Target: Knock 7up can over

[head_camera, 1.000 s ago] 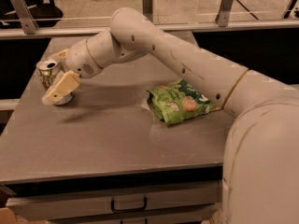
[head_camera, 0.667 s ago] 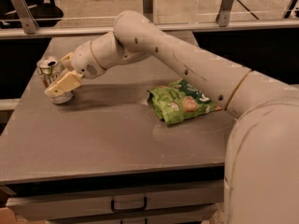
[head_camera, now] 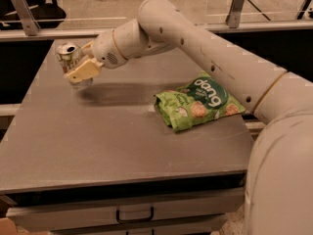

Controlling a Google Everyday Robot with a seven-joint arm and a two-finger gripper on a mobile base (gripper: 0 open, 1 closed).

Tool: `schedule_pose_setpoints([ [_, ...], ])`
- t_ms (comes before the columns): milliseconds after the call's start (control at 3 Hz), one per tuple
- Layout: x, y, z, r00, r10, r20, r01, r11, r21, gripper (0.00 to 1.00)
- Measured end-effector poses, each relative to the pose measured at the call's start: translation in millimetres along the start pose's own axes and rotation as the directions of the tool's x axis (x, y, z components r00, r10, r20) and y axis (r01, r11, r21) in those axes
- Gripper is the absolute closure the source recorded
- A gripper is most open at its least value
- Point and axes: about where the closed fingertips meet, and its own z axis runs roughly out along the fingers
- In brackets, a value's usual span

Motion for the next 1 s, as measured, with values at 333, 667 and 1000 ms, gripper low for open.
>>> schedule_pose_setpoints([
  [333, -19.8, -21.5, -43.8, 0.995, -0.053, -0.086, 0.056, 0.9977, 0.039, 1.0],
  [667, -25.9, -40.7, -75.1, 0.957, -0.125, -0.263, 0.138, 0.9899, 0.031, 1.0],
  [1000, -11.5, -34.4, -80.9, 0.869, -0.201, -0.452, 0.194, 0.979, -0.062, 1.0],
])
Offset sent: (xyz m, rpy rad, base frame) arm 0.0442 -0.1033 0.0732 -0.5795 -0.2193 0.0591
